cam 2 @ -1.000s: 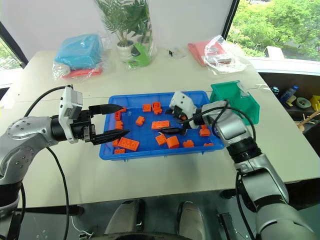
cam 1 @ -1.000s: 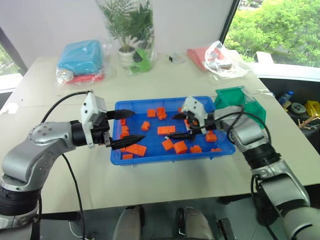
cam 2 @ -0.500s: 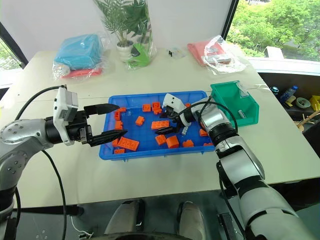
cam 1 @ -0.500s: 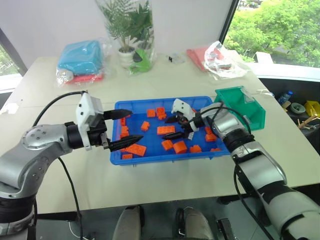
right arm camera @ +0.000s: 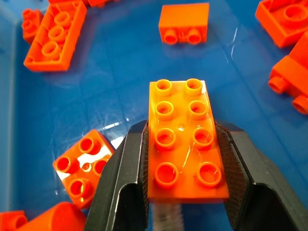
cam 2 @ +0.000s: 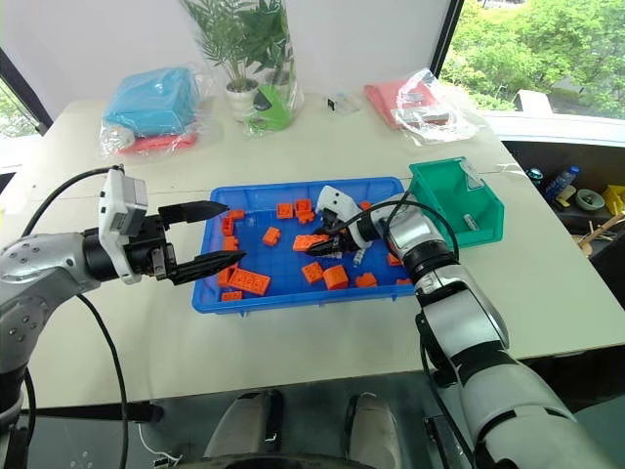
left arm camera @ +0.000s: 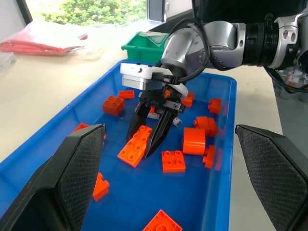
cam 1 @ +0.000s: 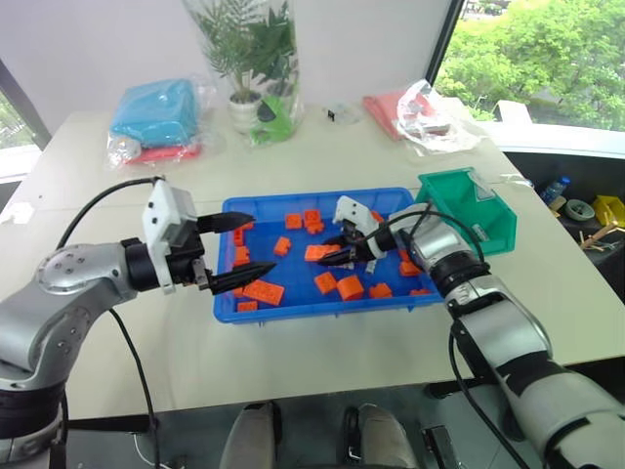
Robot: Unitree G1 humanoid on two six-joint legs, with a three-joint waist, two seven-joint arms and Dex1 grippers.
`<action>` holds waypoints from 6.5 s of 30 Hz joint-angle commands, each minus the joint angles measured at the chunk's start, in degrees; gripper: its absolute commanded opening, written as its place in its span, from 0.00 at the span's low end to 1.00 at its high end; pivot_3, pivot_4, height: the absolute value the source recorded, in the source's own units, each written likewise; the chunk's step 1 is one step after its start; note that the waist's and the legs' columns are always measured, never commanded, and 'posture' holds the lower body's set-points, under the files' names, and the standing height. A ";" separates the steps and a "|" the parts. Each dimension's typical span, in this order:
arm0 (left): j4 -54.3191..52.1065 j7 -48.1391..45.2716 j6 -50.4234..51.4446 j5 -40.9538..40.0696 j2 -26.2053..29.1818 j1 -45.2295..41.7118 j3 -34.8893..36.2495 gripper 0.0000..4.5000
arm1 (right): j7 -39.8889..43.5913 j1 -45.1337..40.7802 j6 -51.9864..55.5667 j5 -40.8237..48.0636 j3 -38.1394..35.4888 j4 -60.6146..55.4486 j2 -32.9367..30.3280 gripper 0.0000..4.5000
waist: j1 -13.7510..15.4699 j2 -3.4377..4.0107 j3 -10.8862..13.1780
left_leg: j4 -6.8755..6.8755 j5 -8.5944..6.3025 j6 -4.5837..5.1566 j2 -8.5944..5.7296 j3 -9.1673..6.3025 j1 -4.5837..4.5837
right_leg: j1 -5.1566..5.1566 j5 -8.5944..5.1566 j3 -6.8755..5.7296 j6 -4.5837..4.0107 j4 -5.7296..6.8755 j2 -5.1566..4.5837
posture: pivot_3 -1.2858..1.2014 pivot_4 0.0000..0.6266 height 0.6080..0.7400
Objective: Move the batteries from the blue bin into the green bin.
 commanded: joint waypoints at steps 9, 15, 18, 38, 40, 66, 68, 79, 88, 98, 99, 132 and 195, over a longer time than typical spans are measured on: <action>0.36 -0.61 -1.21 0.40 0.01 -2.06 -0.52 1.00 | -13.85 1.68 2.91 -1.22 -0.45 -10.68 12.45 0.28 | -0.08 0.07 0.04 | -0.04 0.00 -0.01 0.01 0.00 0.00 | -0.25 0.00 0.00 0.00 0.03 0.00 | 0.52 0.24 0.48; 0.35 -0.58 -1.20 0.23 0.12 -1.94 -0.38 1.00 | -17.58 2.18 5.26 -2.19 -1.35 -15.83 10.30 0.96 | 0.41 0.07 0.04 | 0.04 -0.01 -0.02 -0.01 -0.01 -0.08 | -0.28 0.00 0.00 -0.02 0.02 -0.01 | 0.52 0.24 0.48; 0.32 -0.82 -1.27 0.24 0.13 -1.78 -0.54 1.00 | -9.46 5.86 7.39 -1.95 -0.33 -26.43 -0.08 0.99 | 0.68 0.07 0.04 | 0.05 -0.01 -0.01 -0.01 -0.02 -0.13 | -0.31 -0.01 0.01 -0.01 0.02 -0.01 | 0.52 0.24 0.48; 1.05 -1.76 -1.37 1.14 -0.92 -4.07 -2.46 1.00 | -4.19 10.96 5.34 -6.07 4.58 -27.77 -11.27 0.99 | -0.33 -0.15 -0.10 | -0.16 -0.01 -0.02 0.01 0.04 0.19 | -0.01 -0.08 -0.02 0.07 -0.12 -0.04 | 0.52 0.24 0.48; 0.99 -1.77 -1.31 1.14 -0.92 -4.16 -2.45 1.00 | -4.14 11.04 3.35 -6.98 5.07 -27.09 -11.57 0.99 | -0.05 -0.15 -0.10 | -0.16 -0.01 -0.02 0.01 0.04 0.19 | -0.01 -0.10 -0.02 0.03 -0.12 -0.04 | 0.52 0.24 0.48; 1.26 -3.72 -2.59 1.67 -3.07 -4.86 -6.08 1.00 | -21.50 14.43 30.06 4.10 -22.51 -44.74 -17.90 0.01 | 1.17 -0.07 -0.04 | -0.04 -0.03 -0.06 -0.03 0.04 0.10 | -0.03 -0.11 -0.02 -0.20 -0.18 -0.08 | 0.52 0.24 0.48; 1.87 -4.05 -3.01 2.00 -3.44 -5.19 -6.82 1.00 | -24.88 15.89 30.57 3.71 -25.94 -44.00 -20.90 0.01 | 1.67 -0.08 -0.04 | -0.04 -0.09 -0.14 -0.03 0.06 0.10 | -0.03 -0.16 -0.02 -0.14 -0.22 -0.07 | 0.52 0.24 0.48; 5.49 -6.01 -4.38 3.98 -5.28 -8.84 -9.14 1.00 | -32.33 19.24 28.62 4.59 -28.62 -37.50 -24.88 0.57 | 1.51 0.04 0.01 | -0.05 -0.01 0.00 0.02 0.11 0.07 | 0.08 -0.20 0.00 -0.07 -0.18 -0.04 | 0.52 0.24 0.48; 4.27 -5.38 -3.67 3.74 -5.37 -7.98 -8.23 1.00 | -21.52 16.22 24.48 9.67 -23.17 -40.20 -26.52 0.91 | 1.74 0.08 0.05 | -0.01 0.00 0.00 0.02 0.09 0.02 | 0.08 -0.21 0.00 -0.05 -0.18 -0.05 | 0.52 0.24 0.48; 3.48 -4.08 -3.07 3.39 -5.30 -8.63 -7.95 1.00 | -2.71 7.82 0.21 3.81 -7.12 -25.14 -24.40 0.96 | 1.75 0.08 0.07 | 0.05 -0.01 0.00 0.02 0.09 0.02 | 0.00 -0.22 -0.01 -0.04 -0.19 -0.05 | 0.52 0.24 0.48; 3.42 -3.95 -3.02 3.35 -5.23 -8.66 -7.82 1.00 | -1.93 6.09 -3.07 2.19 -5.56 -21.54 -23.81 0.96 | 1.73 0.07 0.07 | 0.06 -0.01 0.00 0.01 0.09 0.02 | -0.09 -0.22 -0.01 -0.04 -0.19 -0.05 | 0.52 0.24 0.48; -2.48 0.99 -0.54 0.18 -2.39 -3.27 -3.25 1.00 | -1.20 15.99 24.93 6.93 -14.17 -40.06 -22.58 0.96 | 0.54 0.06 0.07 | 0.18 -0.02 -0.02 -0.01 -0.07 -0.01 | 0.22 -0.09 -0.04 -0.24 -0.10 -0.06 | 0.52 0.24 0.48; 2.85 -3.13 -2.59 2.89 -3.29 -8.50 -6.38 1.00 | -21.80 13.16 27.71 9.59 -21.18 -36.76 -28.31 0.50 | 0.57 0.00 0.04 | 0.19 -0.04 -0.01 -0.01 -0.03 -0.12 | 0.02 -0.22 -0.07 -0.05 -0.17 -0.05 | 0.52 0.24 0.48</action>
